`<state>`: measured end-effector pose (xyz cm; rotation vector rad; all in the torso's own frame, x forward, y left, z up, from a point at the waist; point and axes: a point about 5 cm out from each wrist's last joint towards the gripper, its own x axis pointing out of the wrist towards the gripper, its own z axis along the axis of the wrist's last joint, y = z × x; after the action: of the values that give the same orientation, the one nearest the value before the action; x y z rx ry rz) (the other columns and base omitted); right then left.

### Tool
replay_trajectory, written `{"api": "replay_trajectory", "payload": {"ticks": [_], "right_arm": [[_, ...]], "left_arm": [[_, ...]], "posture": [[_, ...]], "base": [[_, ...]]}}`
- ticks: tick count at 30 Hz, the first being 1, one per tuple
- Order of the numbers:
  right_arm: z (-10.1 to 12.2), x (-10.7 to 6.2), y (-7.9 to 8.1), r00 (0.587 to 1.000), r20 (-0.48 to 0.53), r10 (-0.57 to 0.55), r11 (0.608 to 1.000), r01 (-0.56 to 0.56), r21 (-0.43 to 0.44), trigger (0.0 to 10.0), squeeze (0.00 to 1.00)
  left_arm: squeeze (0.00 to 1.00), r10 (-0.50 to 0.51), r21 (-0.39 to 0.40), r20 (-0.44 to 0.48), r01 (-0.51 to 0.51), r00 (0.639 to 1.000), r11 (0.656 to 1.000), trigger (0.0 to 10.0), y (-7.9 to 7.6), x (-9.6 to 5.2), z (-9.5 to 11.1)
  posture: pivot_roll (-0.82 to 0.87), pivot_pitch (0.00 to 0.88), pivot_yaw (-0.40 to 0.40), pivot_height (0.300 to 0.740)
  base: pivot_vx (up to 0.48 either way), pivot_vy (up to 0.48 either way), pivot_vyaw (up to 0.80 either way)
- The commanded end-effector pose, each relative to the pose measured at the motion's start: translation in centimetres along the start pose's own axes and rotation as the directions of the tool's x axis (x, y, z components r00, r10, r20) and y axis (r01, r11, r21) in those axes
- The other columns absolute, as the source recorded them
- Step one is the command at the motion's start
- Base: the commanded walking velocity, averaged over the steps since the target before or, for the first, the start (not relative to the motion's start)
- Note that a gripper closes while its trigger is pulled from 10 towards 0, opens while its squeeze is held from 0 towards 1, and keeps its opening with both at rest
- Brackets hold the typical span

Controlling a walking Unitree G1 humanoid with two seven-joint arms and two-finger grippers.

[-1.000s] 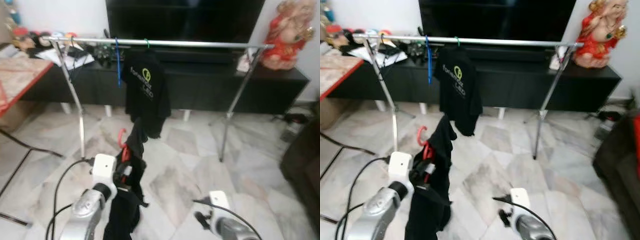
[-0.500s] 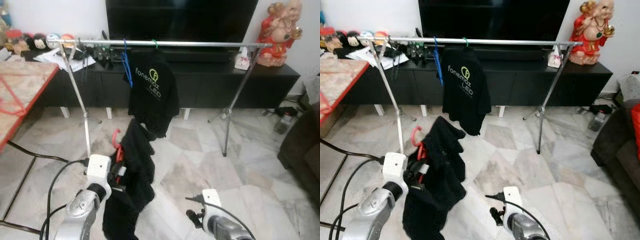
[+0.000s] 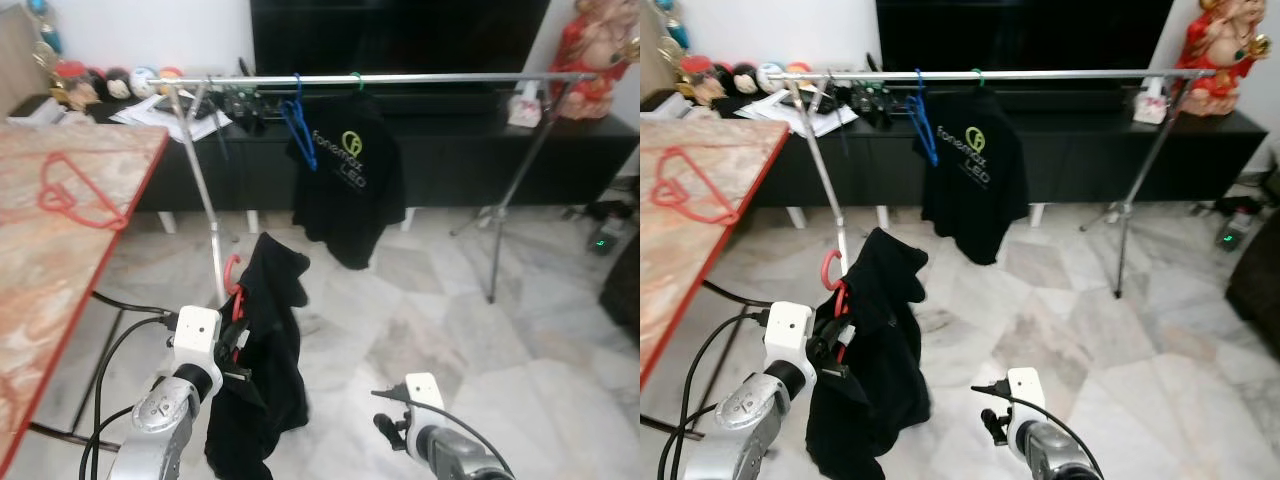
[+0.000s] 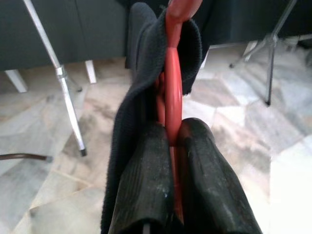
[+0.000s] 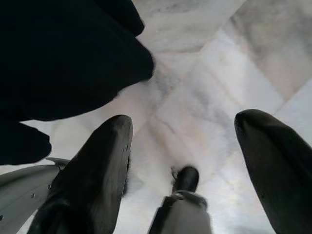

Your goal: Hang hanger

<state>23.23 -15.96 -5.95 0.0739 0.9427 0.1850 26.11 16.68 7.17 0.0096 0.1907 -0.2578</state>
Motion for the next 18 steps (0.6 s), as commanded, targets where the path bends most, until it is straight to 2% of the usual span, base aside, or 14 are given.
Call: {"api": "replay_trajectory", "payload": {"ticks": [1,18], "right_arm": [[-0.71,-0.2,-0.61,1.0,-0.017,-0.016,1.0,0.017,0.01,10.0,0.0],[-0.68,-0.17,-0.54,1.0,-0.015,-0.016,1.0,0.016,0.013,10.0,0.0]], "left_arm": [[0.0,-0.028,0.021,0.04,0.027,0.999,0.999,10.0,-0.68,0.29,0.91],[0.0,-0.052,0.011,0.043,0.052,0.998,0.999,10.0,-0.99,0.19,0.99]], "posture": [[0.0,0.0,-0.037,0.74],[0.0,0.0,-0.035,0.74]], "base": [[0.0,0.0,0.0],[-0.015,0.0,0.0]]}}
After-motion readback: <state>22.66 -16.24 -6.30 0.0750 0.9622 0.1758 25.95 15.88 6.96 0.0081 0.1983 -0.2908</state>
